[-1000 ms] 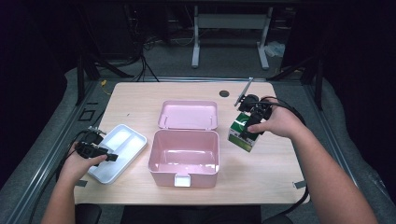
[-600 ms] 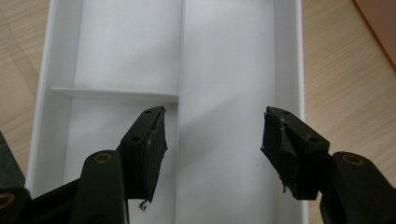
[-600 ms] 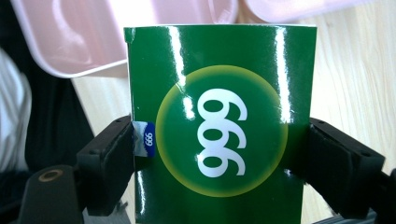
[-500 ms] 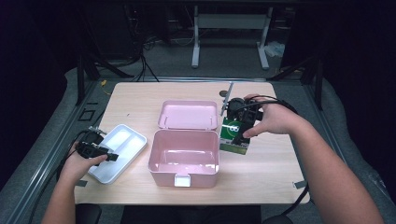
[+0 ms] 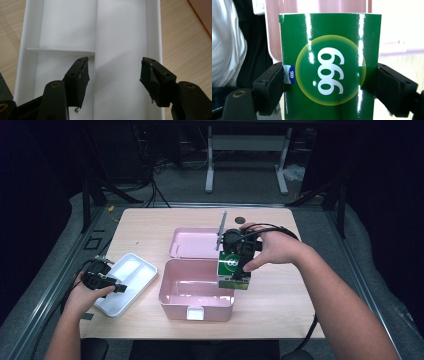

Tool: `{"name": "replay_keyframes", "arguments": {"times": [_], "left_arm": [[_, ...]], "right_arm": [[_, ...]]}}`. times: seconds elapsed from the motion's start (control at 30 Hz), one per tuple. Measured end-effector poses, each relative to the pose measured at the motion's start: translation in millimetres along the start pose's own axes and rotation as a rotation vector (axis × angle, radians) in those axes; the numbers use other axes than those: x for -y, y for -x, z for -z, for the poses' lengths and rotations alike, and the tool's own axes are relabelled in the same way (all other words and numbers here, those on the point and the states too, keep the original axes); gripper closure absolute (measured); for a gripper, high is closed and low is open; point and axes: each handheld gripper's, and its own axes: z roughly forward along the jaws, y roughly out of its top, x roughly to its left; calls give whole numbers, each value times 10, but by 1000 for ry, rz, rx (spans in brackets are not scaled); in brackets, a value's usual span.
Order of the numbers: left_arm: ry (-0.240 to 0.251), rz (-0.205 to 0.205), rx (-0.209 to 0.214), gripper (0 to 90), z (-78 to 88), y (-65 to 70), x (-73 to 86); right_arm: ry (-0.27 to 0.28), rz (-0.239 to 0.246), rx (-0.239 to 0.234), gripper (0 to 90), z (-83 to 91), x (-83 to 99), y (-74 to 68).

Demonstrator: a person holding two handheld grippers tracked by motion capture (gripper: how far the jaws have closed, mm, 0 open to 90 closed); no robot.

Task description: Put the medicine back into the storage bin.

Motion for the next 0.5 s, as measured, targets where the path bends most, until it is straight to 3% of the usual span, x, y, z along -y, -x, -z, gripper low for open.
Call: {"name": "replay_keyframes", "arguments": {"times": [0.27, 0.5], "left_arm": [[1, 5, 0, 396, 0, -8, 6], [2, 4, -1, 395, 4, -11, 7]], "right_arm": [[5, 60, -23, 162, -125, -338, -39], [-16, 80, -20, 162, -255, -447, -60]]}}
